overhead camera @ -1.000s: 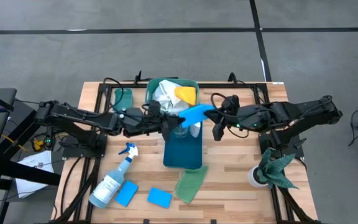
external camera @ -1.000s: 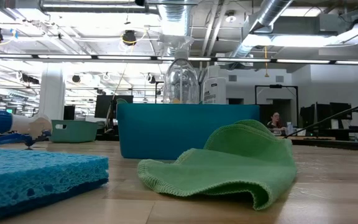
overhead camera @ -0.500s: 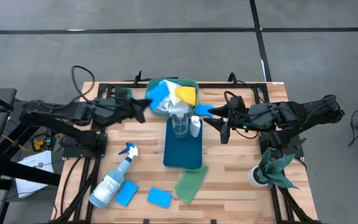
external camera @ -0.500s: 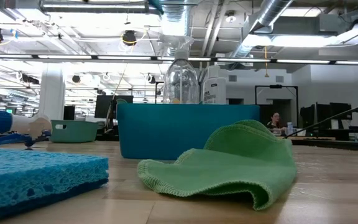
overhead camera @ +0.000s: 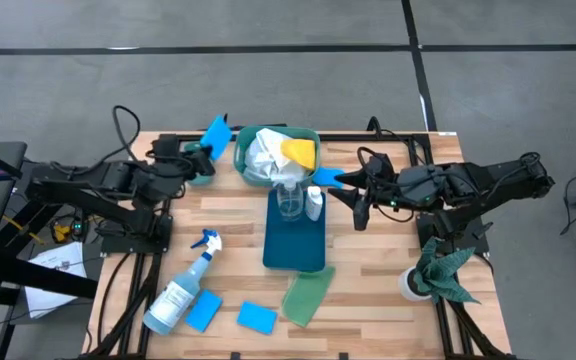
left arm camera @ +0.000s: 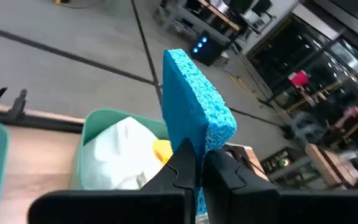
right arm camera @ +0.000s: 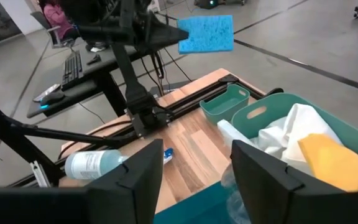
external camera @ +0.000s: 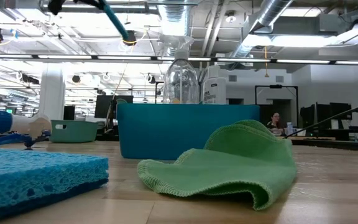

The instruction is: Pick & Place Kitchen Items

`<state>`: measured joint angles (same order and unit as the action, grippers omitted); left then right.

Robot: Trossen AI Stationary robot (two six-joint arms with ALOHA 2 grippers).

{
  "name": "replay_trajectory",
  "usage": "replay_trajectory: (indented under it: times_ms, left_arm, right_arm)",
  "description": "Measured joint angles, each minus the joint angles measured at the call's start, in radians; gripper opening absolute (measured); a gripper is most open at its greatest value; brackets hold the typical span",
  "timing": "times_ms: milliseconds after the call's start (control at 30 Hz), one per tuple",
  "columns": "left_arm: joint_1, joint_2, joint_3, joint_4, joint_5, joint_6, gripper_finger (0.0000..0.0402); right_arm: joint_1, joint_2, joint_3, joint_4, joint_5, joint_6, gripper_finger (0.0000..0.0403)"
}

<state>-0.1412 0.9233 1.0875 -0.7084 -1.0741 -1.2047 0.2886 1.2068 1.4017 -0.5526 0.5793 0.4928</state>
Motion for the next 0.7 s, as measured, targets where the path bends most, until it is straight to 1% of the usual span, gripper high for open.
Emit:
replay_trajectory:
  times_ms: [100, 167, 233, 300, 367, 433, 500, 600, 700]
  left_arm:
    - [0.034, -0.026, -0.057, 0.071, -0.001, -0.016, 0.0002]
    - [0.073, -0.062, -0.102, 0.151, 0.028, 0.038, 0.0002]
    - [0.135, -0.099, -0.135, 0.273, 0.093, 0.128, 0.0002]
    - [0.224, -0.138, -0.168, 0.406, 0.206, 0.24, 0.0002]
    - [0.337, -0.157, -0.192, 0.541, 0.366, 0.322, 0.0001]
    - [0.478, -0.156, -0.202, 0.605, 0.552, 0.355, 0.0001]
    - [0.625, -0.129, -0.202, 0.645, 0.753, 0.359, 0.0001]
    - [0.843, -0.05, -0.202, 0.728, 1.072, 0.358, 0.0001]
    - [1.045, 0.056, -0.203, 0.896, 1.42, 0.319, 0.0001]
  right_arm:
    - [0.0, 0.0, 0.0, 0.0, -0.001, -0.007, 0.018]
    - [-0.001, 0.0, 0.0, 0.0, -0.001, -0.016, 0.018]
    - [-0.001, 0.0, 0.0, 0.0, -0.002, -0.022, 0.018]
    - [-0.006, 0.0, 0.0, 0.006, -0.002, -0.023, 0.0179]
    - [-0.012, 0.0, 0.0, 0.006, -0.002, -0.023, 0.0179]
    - [-0.018, 0.0, 0.0, 0.007, -0.002, -0.023, 0.0179]
    - [-0.025, 0.0, 0.0, 0.008, -0.002, -0.022, 0.0179]
    - [-0.04, 0.001, 0.0, 0.008, -0.001, -0.004, 0.0176]
    - [-0.052, 0.009, 0.0, 0.006, 0.0, 0.01, 0.017]
